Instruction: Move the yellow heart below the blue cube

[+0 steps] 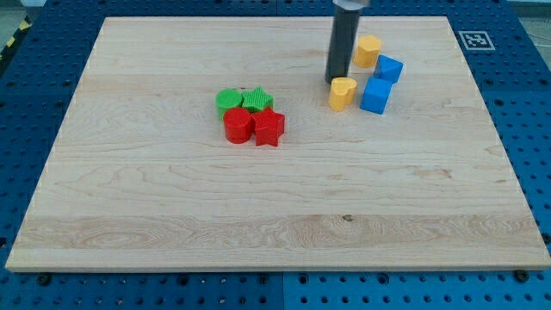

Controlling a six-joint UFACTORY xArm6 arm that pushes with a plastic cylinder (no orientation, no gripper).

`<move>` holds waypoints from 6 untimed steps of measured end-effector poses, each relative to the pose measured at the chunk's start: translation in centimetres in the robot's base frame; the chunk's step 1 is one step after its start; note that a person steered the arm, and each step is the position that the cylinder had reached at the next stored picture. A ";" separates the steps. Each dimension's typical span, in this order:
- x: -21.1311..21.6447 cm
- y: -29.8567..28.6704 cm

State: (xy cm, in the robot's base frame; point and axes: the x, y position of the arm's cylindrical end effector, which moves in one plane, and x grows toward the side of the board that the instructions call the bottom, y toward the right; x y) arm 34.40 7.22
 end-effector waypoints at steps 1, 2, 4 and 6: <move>0.5 -1.2; 1.5 0.8; 3.1 2.0; 4.8 3.4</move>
State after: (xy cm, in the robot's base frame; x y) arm 39.20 10.62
